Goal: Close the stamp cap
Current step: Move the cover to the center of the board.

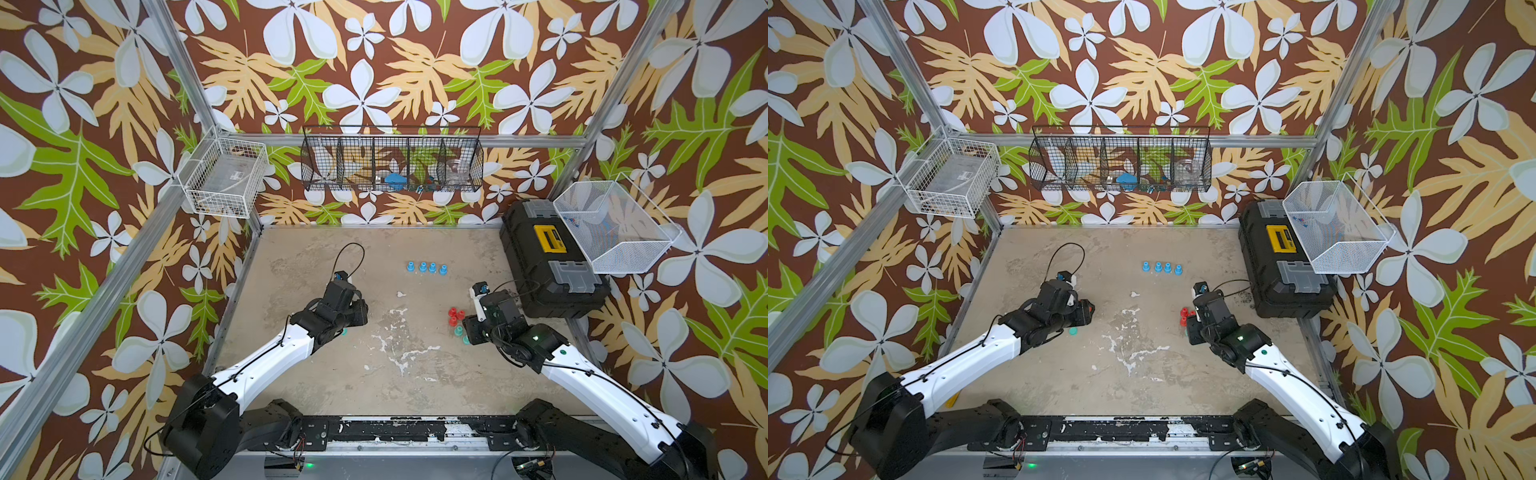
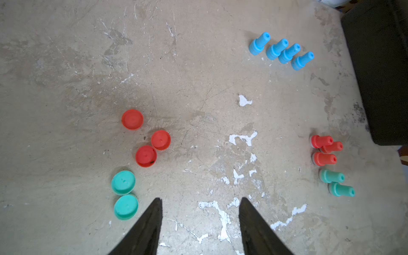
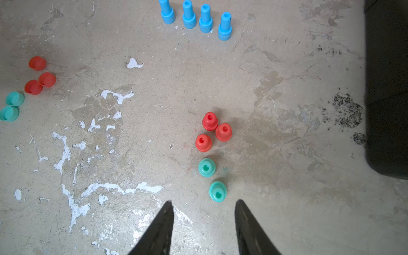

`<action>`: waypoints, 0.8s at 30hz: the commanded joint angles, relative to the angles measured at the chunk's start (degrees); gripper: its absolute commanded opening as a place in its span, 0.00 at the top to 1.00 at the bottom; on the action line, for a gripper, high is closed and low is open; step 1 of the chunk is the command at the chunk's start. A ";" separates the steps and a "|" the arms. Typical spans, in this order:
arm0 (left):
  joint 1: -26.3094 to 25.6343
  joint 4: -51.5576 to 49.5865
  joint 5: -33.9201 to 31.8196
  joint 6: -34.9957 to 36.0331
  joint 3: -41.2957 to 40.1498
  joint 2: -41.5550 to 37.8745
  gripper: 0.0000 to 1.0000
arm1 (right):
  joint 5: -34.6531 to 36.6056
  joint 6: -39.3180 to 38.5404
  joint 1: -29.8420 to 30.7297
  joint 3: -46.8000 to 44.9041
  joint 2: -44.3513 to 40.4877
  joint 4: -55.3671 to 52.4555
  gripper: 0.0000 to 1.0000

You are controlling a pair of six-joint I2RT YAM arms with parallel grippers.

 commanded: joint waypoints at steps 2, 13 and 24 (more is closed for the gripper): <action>0.09 3.10 -1.00 -0.44 1.00 3.82 0.42 | -0.27 0.44 0.14 -0.55 -1.17 1.29 0.53; 1.00 6.57 -0.57 -0.40 5.25 15.42 0.42 | -0.90 0.88 0.06 -1.36 -2.06 2.22 0.54; 1.54 7.89 -0.82 -0.47 7.42 22.45 0.44 | -0.99 0.97 0.07 -1.70 -2.11 2.64 0.57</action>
